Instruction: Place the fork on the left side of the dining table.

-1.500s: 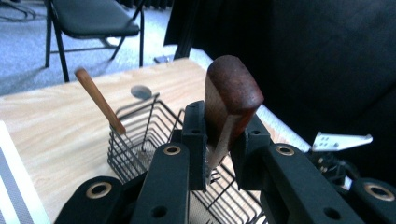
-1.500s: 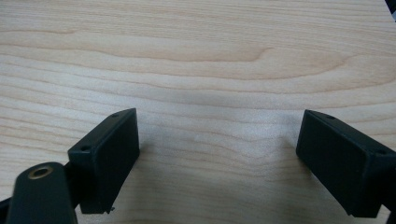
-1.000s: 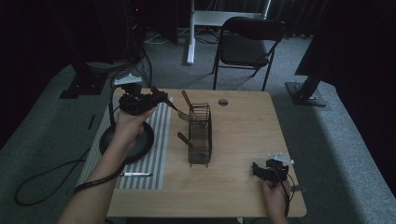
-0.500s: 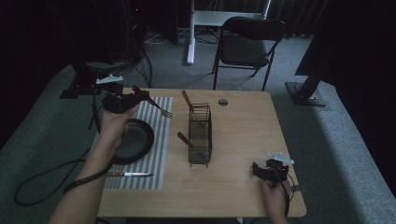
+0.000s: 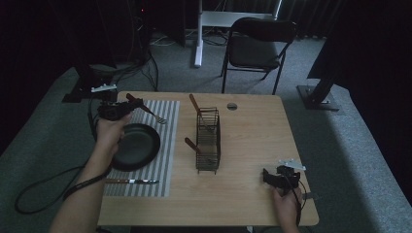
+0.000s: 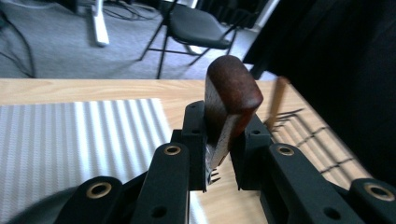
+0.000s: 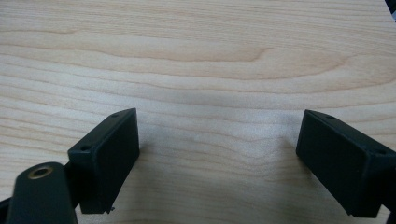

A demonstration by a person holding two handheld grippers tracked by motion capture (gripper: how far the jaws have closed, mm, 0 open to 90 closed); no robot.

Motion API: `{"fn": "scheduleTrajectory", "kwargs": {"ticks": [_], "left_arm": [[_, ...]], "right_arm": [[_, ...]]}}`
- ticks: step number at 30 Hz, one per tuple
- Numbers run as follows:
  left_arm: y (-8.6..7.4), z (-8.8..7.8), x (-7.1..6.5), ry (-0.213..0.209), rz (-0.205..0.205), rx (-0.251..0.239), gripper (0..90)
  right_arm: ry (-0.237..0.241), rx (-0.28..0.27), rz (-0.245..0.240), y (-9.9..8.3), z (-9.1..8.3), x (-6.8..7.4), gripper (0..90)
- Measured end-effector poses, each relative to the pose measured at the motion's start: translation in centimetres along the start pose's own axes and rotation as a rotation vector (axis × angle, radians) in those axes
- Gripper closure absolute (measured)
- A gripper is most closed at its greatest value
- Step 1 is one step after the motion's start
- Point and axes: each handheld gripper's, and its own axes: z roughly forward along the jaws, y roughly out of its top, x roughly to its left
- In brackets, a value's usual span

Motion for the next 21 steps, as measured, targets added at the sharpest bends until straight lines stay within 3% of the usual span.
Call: {"fn": "scheduleTrajectory", "kwargs": {"ticks": [2,10,15,18,21], "left_arm": [[-0.2,0.5,0.6,0.026,0.007,0.010,77.4],[-1.5,3.1,3.5,0.083,-0.057,0.053,77.4],[-1.4,4.2,5.3,0.094,-0.118,0.019,77.3],[-1.5,4.8,5.9,0.154,-0.090,0.017,77.3],[-1.7,5.4,6.7,0.151,-0.108,0.030,77.3]], "right_arm": [[0.000,0.000,0.000,0.0,0.0,0.0,12.9],[0.000,0.000,-0.001,0.0,0.0,0.0,12.9],[0.000,0.000,-0.001,0.0,0.0,0.0,12.9],[0.000,0.000,-0.001,0.0,0.0,0.0,12.9],[0.000,0.000,-0.001,0.0,0.0,0.0,12.9]]}}
